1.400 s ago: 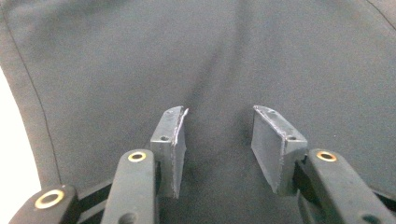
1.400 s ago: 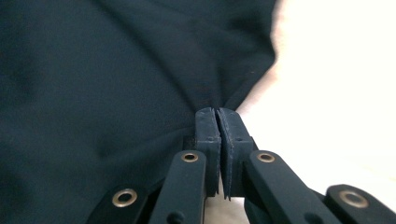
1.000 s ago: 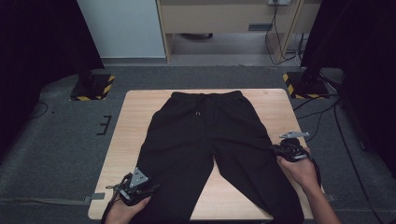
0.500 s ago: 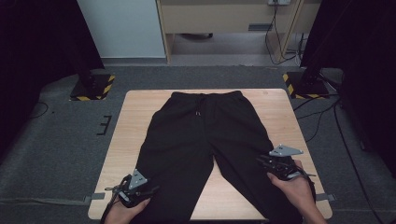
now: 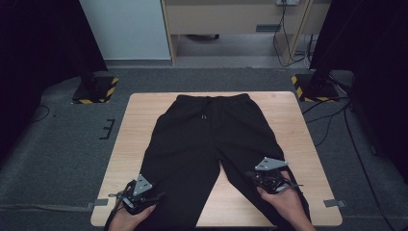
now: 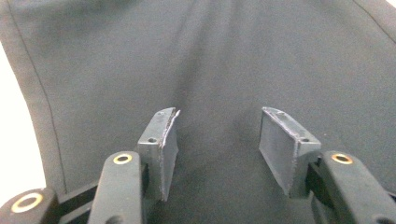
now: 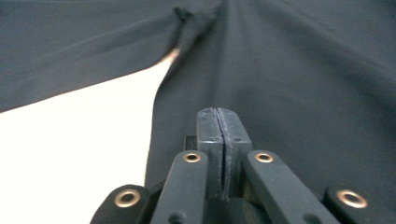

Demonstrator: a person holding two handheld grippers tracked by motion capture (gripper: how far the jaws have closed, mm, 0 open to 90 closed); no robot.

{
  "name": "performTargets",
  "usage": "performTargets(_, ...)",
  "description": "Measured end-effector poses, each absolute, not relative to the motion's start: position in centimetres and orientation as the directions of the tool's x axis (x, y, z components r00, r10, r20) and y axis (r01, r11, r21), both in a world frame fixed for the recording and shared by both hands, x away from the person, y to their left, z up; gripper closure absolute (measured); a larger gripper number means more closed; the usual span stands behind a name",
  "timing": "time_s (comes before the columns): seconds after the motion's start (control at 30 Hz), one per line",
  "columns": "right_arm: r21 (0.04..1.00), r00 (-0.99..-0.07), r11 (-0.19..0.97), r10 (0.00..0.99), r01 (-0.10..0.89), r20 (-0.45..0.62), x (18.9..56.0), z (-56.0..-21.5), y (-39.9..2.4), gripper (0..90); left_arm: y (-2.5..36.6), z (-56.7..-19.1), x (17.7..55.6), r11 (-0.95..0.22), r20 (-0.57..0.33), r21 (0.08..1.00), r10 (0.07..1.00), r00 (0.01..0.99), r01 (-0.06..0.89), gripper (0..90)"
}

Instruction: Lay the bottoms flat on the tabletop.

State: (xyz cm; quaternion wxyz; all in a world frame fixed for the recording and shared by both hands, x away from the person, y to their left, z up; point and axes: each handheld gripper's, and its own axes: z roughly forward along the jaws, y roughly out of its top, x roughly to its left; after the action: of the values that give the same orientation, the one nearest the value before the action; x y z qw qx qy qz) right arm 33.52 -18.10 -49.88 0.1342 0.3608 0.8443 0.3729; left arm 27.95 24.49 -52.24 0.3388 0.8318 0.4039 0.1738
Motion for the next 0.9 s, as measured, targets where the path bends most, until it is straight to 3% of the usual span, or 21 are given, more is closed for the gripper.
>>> performTargets(0.4,0.685,-0.737,0.528,0.675,0.501,0.019,32.5,-51.8,-14.4,55.5,24.2,-52.5,28.0,-0.450,0.021,0.712,0.781,0.625,0.539,38.8)
performTargets(0.53,0.679,-0.736,0.537,0.677,0.501,0.008,32.6,-52.0,-13.6,51.3,24.2,-52.5,28.1,-0.448,0.018,0.714,0.780,0.626,0.538,38.5)
performTargets(0.7,0.670,-0.729,0.549,0.684,0.501,-0.016,32.7,-52.3,-13.0,57.0,24.3,-52.4,28.0,-0.444,0.016,0.717,0.782,0.623,0.538,38.5)
performTargets(0.9,0.662,-0.712,0.547,0.702,0.513,-0.029,33.2,-52.1,-13.2,89.1,24.5,-52.4,28.1,-0.436,0.012,0.719,0.786,0.618,0.541,38.4)
